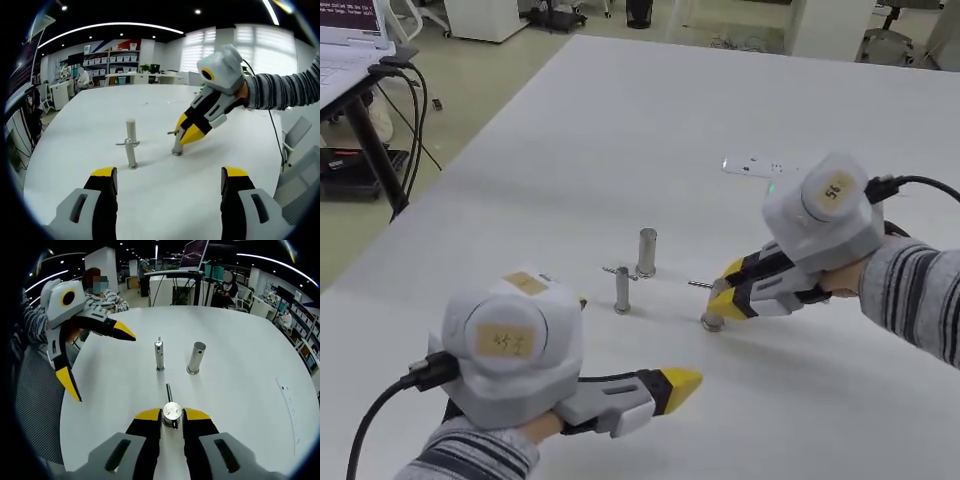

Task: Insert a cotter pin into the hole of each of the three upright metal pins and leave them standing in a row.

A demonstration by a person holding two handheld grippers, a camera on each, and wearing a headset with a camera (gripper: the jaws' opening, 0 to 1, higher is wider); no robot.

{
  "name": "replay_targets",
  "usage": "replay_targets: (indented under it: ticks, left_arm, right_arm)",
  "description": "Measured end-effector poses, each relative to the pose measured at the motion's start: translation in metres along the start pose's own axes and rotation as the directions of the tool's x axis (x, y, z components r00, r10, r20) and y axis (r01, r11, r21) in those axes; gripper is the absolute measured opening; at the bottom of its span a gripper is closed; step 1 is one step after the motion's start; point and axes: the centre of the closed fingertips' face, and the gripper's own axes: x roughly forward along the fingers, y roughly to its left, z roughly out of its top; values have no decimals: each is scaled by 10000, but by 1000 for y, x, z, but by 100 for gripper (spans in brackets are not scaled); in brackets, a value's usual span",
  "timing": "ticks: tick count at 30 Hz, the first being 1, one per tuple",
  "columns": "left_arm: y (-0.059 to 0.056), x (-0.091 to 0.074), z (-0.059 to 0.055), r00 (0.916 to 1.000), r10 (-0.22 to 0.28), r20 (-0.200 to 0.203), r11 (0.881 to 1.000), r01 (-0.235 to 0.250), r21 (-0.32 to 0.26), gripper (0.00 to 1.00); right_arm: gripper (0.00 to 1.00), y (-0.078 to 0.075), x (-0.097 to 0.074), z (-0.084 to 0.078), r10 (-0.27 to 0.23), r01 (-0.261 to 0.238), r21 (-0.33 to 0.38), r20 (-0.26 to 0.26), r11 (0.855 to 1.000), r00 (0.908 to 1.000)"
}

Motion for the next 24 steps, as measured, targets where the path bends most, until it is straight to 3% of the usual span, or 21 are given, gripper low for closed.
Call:
replay_targets:
  ticks: [7, 12, 17, 24]
  left_arm:
    - [0, 1, 1, 10000, 29, 37, 10000, -30, 46, 85]
    - [0, 0, 3, 9999, 88, 88, 9998, -90, 193, 86]
    - [0, 0, 4, 9999, 87, 113, 9997, -90, 246, 86]
    - [2, 0, 6, 9997, 161, 208, 9996, -166, 246, 87]
  right_arm:
    - [19, -1, -6, 4, -52, 52, 76, 55, 10000, 10000]
    - [23, -2, -11, 23, -164, 105, 725, 815, 9973, 9965]
    - [28, -15, -11, 42, -560, 309, 1451, 1723, 9889, 9834]
    - [33, -27, 0, 59, -1100, 470, 2513, 2427, 9668, 9638]
